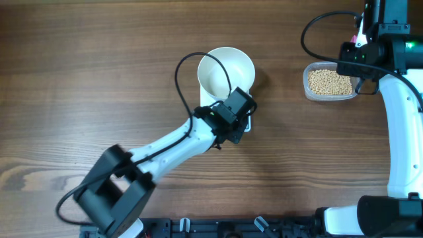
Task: Scoop item into bowl and weigh 150g on scale
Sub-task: 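Move the left gripper down to the scale's buttons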
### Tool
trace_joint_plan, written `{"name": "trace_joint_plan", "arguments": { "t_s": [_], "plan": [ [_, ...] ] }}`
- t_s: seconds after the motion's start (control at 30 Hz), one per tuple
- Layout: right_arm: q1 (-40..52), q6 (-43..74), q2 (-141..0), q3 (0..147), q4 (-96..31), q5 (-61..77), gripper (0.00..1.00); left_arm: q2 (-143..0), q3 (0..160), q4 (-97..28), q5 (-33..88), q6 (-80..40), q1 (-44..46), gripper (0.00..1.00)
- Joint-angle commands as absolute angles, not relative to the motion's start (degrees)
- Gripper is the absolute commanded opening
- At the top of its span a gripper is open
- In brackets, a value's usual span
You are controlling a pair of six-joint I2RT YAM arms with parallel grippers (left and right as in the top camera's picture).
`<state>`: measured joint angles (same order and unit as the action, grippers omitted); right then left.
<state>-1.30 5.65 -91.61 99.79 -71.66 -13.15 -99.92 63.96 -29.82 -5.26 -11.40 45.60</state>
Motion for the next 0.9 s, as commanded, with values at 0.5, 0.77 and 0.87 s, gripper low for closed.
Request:
{"name": "trace_joint_plan", "arguments": {
  "t_s": [0.5,0.77,0.87],
  "plan": [
    [-1.21,4.49,-92.05,99.61,-71.16,-14.20,0.04,-94.50,50.68,-9.89,3.20,-8.34,41.10,0.04],
    [-1.21,4.49,-92.05,99.61,-71.22,-14.20,0.04,-96.88,50.68,-5.08,2.81,-6.20,42.00,0.04],
    [-1.21,4.49,-92.05,99.61,-71.24,-14.20,0.04,-98.65,50.68,-5.19,2.33,-6.31,42.00,0.04]
  ]
}}
